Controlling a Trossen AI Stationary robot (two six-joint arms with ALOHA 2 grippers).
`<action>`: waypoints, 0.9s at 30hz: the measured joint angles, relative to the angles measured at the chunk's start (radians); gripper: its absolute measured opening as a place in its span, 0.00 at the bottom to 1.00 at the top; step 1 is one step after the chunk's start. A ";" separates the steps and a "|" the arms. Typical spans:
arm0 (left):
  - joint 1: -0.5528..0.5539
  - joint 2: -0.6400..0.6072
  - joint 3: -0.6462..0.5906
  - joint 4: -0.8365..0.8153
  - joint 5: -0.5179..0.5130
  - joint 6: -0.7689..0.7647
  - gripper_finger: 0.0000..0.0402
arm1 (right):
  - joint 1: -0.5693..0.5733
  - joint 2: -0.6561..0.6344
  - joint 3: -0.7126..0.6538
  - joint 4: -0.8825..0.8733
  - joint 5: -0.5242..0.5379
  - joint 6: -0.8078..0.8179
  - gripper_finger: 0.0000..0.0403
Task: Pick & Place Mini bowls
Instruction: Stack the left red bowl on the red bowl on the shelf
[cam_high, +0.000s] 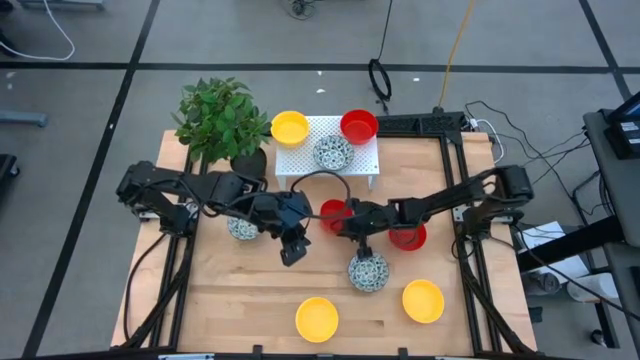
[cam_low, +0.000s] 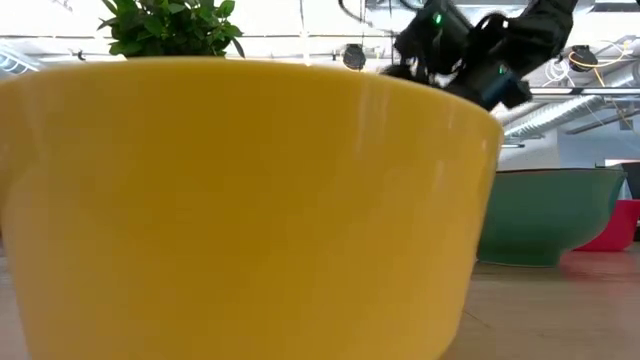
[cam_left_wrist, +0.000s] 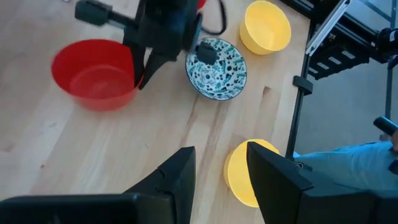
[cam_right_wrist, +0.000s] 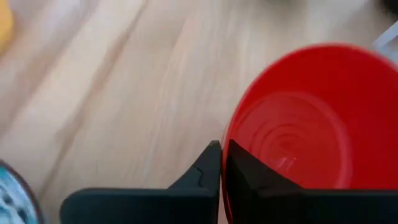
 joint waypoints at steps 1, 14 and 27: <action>0.002 0.000 0.000 -0.002 0.000 0.000 0.36 | 0.000 -0.019 0.001 -0.001 0.001 0.007 0.01; 0.006 0.000 0.000 -0.007 0.000 0.027 0.36 | -0.013 -0.360 0.000 -0.026 0.114 0.106 0.01; 0.037 0.000 0.000 -0.006 0.000 0.049 0.36 | -0.227 -0.553 0.024 -0.047 0.112 0.323 0.01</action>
